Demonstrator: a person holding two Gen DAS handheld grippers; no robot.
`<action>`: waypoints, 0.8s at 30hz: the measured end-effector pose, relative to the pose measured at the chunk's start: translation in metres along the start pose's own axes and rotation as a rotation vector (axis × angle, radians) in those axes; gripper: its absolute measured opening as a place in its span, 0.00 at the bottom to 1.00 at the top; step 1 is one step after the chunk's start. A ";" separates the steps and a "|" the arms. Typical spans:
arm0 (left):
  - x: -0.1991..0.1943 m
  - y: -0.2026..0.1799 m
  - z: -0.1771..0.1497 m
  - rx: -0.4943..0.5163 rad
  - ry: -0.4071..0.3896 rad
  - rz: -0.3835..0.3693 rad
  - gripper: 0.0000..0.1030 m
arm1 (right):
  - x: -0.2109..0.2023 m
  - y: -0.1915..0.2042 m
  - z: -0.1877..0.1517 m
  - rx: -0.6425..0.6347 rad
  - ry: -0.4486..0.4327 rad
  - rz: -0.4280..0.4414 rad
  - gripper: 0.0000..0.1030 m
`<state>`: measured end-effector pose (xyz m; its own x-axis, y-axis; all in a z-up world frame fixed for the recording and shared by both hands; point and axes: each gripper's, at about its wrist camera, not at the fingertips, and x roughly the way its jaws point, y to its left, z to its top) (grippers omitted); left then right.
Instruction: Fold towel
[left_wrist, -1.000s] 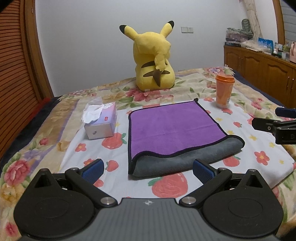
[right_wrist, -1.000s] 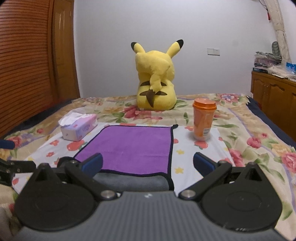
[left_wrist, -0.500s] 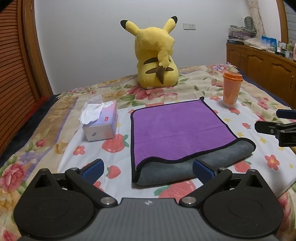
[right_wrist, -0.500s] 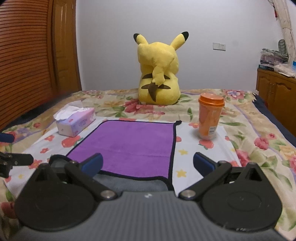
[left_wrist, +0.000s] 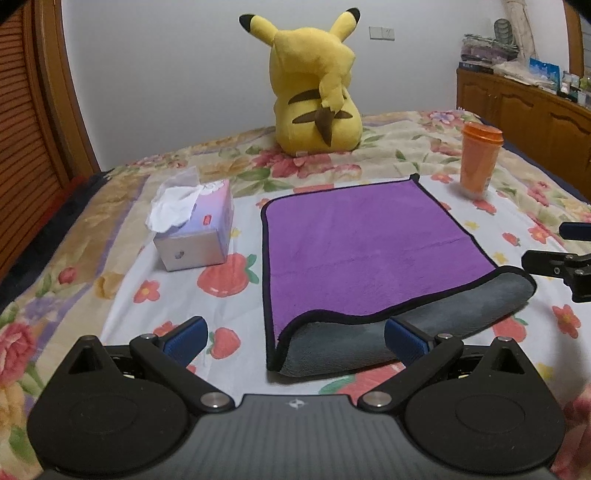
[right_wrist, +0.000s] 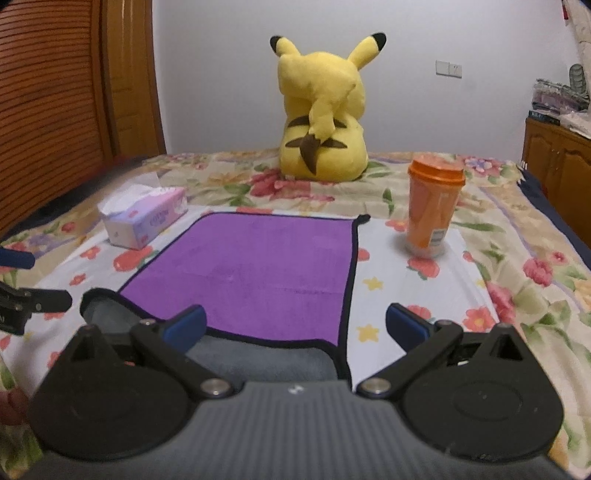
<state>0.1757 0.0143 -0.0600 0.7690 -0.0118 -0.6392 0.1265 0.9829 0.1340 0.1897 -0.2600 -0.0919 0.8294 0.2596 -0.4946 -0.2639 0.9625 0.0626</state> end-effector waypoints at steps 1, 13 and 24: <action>0.004 0.001 0.000 0.001 0.005 0.001 1.00 | 0.003 -0.001 0.000 0.000 0.008 0.001 1.00; 0.035 0.022 0.002 -0.049 0.067 -0.043 0.90 | 0.029 -0.016 -0.008 0.038 0.118 -0.002 0.90; 0.051 0.032 -0.004 -0.111 0.147 -0.138 0.56 | 0.043 -0.024 -0.013 0.077 0.195 0.045 0.83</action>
<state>0.2163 0.0462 -0.0916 0.6482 -0.1285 -0.7505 0.1478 0.9881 -0.0414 0.2255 -0.2730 -0.1259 0.7048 0.2900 -0.6474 -0.2542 0.9553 0.1511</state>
